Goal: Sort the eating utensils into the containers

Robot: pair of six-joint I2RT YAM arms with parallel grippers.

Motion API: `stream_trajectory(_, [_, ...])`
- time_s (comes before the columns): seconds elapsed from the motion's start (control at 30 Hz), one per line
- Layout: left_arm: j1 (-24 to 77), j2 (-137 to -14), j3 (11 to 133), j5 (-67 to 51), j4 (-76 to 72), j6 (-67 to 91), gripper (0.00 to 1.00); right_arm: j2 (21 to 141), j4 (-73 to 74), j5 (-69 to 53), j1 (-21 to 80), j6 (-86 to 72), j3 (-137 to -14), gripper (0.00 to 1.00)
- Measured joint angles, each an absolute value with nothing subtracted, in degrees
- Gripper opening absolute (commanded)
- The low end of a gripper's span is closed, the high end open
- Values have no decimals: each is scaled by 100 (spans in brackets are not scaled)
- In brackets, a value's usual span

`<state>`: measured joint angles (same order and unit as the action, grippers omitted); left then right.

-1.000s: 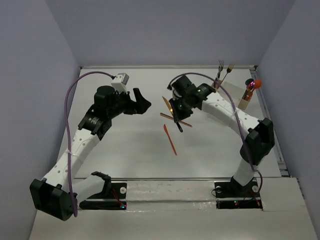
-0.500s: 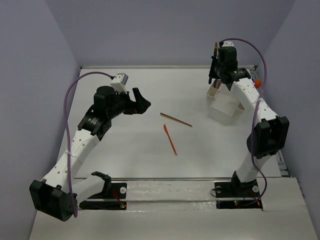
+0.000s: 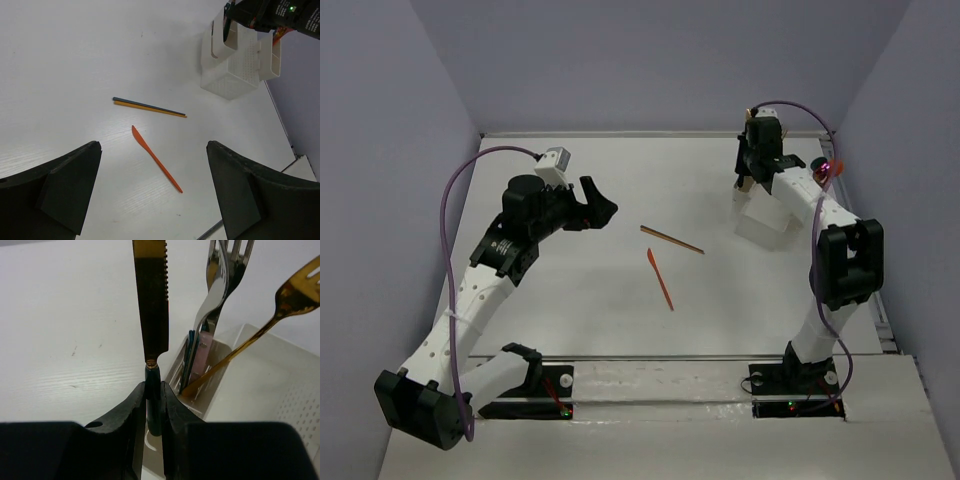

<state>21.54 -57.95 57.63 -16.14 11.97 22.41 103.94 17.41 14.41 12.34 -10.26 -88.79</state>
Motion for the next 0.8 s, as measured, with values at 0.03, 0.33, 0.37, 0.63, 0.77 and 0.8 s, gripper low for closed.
stream_trajectory(0.03, [2154, -5795, 5763, -1603, 1212, 2244, 99, 10383, 1739, 1463, 1234, -1031, -8748, 7])
stream_trajectory(0.33, [2154, -5793, 5763, -1597, 1310, 2279, 99, 10077, 1581, 1544, 1234, -1133, -8103, 46])
stream_trajectory(0.37, [2154, -5791, 5763, -1597, 1317, 2279, 99, 10018, 1577, 1553, 1234, -1138, -8084, 49])
stream_trajectory(0.63, [2154, -5793, 5763, -1601, 1315, 2279, 99, 9502, 1577, 1557, 1234, -1177, -8082, 57])
stream_trajectory(0.77, [2154, -5800, 5763, -1601, 1315, 2261, 99, 9137, 1673, 1267, 1247, -1225, -8062, 50])
stream_trajectory(0.8, [2154, -5804, 5767, -1594, 1321, 2239, 99, 9015, 1710, 1160, 1275, -1247, -8023, 49])
